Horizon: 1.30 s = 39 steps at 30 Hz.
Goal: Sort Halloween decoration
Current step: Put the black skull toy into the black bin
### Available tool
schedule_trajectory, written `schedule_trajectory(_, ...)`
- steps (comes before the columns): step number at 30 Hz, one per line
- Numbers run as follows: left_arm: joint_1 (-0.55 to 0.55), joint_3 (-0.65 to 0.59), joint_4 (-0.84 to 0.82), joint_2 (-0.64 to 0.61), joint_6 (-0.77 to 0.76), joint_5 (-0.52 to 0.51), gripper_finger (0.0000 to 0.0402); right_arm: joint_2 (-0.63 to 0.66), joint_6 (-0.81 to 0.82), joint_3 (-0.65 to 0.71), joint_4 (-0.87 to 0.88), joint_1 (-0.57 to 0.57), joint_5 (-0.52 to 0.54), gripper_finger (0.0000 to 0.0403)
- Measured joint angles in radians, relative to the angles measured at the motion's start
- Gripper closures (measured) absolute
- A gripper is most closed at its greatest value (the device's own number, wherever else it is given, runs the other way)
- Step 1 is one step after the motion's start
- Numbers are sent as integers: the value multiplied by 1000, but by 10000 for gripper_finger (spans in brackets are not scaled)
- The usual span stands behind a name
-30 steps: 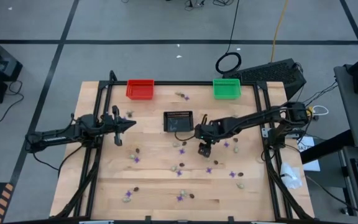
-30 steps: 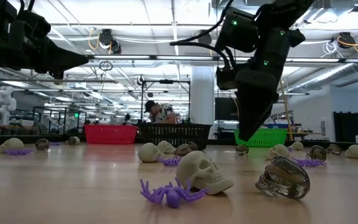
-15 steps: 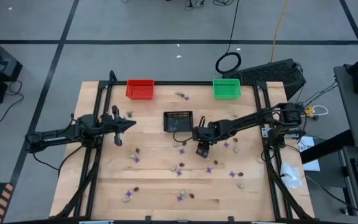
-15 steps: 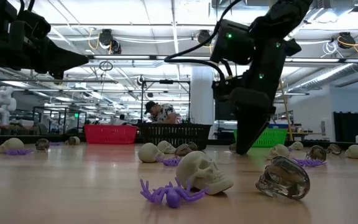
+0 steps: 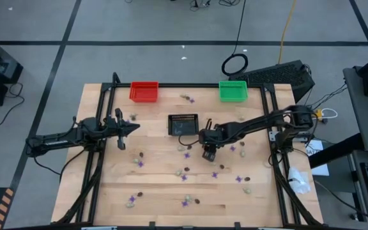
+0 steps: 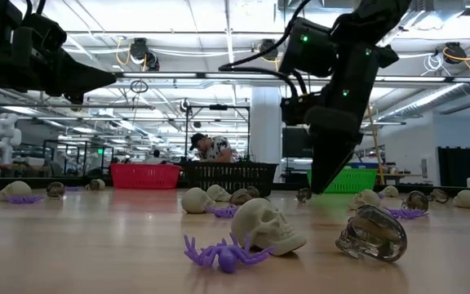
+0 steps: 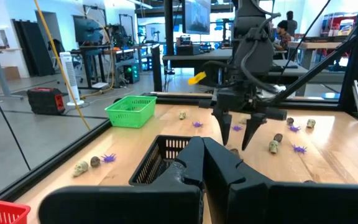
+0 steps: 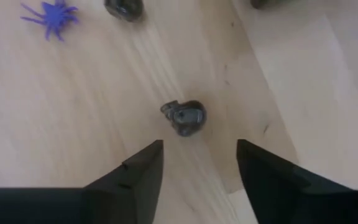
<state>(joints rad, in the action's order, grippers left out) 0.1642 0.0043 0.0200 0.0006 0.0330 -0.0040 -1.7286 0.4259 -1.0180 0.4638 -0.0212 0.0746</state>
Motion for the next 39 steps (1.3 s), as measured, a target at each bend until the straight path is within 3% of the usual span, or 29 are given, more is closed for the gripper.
schedule_trajectory(3,0,0,0,0,0,0,396,20,-78,0,-8,0,3,174)
schedule_trajectory(7,0,0,0,0,0,0,396,21,-307,-1,-33,0,-1,149)
schedule_trajectory(11,0,0,0,0,0,0,396,-5,-498,-2,-44,8,-28,146)
schedule_trajectory(16,0,0,0,0,0,0,396,-46,-551,-2,-90,40,-100,158)
schedule_trajectory(22,0,0,0,0,0,0,396,-67,-547,-2,-109,61,-127,202)
schedule_trajectory(33,0,0,0,0,0,0,396,-69,-551,-2,-146,66,-131,339)
schedule_trajectory(39,0,0,0,0,0,0,396,-65,-548,-4,-157,67,-129,358)
